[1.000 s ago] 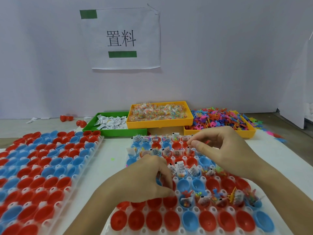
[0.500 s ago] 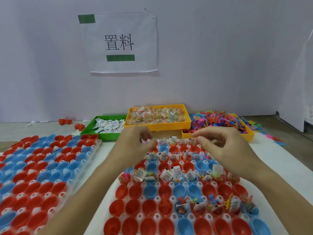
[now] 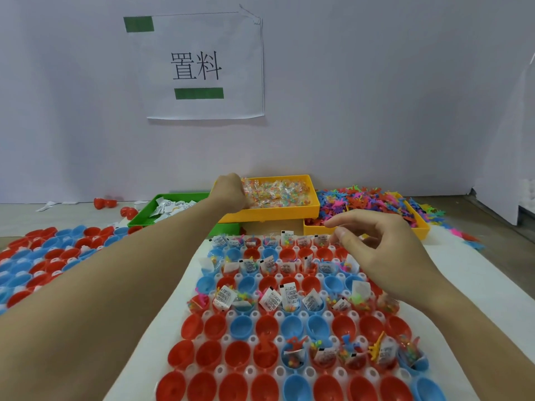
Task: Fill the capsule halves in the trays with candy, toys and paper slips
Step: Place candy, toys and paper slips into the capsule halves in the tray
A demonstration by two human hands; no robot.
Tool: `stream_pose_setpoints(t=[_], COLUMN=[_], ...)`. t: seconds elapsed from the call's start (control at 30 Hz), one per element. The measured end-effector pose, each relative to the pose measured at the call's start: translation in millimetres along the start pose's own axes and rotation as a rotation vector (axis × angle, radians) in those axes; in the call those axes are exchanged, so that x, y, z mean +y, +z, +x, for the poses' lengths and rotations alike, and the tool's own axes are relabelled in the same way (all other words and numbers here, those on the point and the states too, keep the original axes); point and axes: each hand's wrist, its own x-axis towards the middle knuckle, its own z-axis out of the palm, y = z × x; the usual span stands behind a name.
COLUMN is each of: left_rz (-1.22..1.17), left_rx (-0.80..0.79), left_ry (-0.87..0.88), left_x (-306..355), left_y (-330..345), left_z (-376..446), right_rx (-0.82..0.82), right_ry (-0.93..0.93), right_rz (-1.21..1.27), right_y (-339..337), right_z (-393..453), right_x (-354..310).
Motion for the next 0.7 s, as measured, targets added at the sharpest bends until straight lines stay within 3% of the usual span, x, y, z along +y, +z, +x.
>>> stream_pose_setpoints(t=[0.3,0.53,0.6,0.7], left_rz=[-0.320,-0.601,-0.622,-0.765], left_rx=[0.231,0.516,0.538,0.447], left_ry=[-0.048,-0.074,-0.032,0.045], left_x=[-11.3,-1.6,4.3,8.2], left_y=[-1.0,-13.0,-16.6,-20.0], left_z=[-7.5,-39.0,-60.0,-97.4], right_rx=[-0.010,-0.036,-0.042,-0.053], right_ry=[-0.007,0.004,0.003,0.005], right_rz=[-0.011,-0.014,-0.015,-0.013], right_y=[3.0,6.8,7.8,9.1], right_z=[-0.5,-1.7,-2.3,-3.0], right_x=[0.0,0.4,0.1,-0.8])
